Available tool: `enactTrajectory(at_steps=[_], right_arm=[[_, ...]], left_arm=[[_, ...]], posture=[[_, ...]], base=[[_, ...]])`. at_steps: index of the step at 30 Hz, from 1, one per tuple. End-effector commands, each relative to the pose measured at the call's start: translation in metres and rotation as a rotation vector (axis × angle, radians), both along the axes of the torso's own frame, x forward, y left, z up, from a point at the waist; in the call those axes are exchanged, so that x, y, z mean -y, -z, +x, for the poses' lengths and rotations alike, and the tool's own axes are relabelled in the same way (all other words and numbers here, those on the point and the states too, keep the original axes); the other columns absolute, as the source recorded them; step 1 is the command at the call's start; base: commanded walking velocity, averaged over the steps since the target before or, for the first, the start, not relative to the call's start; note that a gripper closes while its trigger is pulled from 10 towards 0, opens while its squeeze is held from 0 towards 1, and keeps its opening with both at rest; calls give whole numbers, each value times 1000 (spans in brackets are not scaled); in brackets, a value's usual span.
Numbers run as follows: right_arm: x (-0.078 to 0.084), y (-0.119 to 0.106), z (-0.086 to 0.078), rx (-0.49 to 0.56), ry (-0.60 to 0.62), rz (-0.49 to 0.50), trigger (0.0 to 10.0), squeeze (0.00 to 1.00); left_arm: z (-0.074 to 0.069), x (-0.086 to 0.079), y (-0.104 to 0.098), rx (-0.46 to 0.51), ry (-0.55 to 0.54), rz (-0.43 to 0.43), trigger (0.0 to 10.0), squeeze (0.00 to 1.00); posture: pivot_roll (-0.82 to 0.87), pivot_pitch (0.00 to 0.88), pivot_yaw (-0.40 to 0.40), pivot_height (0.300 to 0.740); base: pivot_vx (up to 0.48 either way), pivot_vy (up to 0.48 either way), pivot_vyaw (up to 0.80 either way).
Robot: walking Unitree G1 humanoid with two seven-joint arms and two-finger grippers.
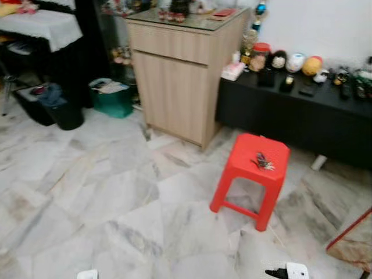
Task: Hang keys on a hook
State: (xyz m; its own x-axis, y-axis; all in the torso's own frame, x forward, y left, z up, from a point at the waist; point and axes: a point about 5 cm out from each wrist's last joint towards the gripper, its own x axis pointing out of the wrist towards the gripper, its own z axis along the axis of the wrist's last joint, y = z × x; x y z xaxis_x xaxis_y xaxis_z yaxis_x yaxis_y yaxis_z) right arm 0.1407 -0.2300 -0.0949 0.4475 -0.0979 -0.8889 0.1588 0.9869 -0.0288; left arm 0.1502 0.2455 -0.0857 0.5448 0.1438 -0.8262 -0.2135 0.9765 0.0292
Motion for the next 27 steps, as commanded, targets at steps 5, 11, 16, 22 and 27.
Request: enactTrajectory(at_steps=[5,11,16,22,27], right_arm=[[-1,1,-3,-17,2,1,10000,0],[-2,1,-2,-22,-26,1,10000,0],[-1,1,-1,-22,-23,-2,10000,0],[0,1,-2,-26,-35,-3,10000,0],[0,1,-1,-24,-36,-3,10000,0]], left_arm=[[-1,5,2,-10,13,2,10000,0],[0,5,1,-15,44,15,10000,0],[-4,5,3,-20,46,15,10000,0],[-10,5,5,-32,64,24,10000,0],[-14,4,6,-39,74,30,10000,0]], posture=[[56,0,-27,740],[47,0,-17,740],[46,0,-17,740],[53,0,-25,740],[52,0,-27,740]], base=[[0,0,-706],[0,0,-700],[0,0,-670],[0,0,-663],[0,-453,-660]])
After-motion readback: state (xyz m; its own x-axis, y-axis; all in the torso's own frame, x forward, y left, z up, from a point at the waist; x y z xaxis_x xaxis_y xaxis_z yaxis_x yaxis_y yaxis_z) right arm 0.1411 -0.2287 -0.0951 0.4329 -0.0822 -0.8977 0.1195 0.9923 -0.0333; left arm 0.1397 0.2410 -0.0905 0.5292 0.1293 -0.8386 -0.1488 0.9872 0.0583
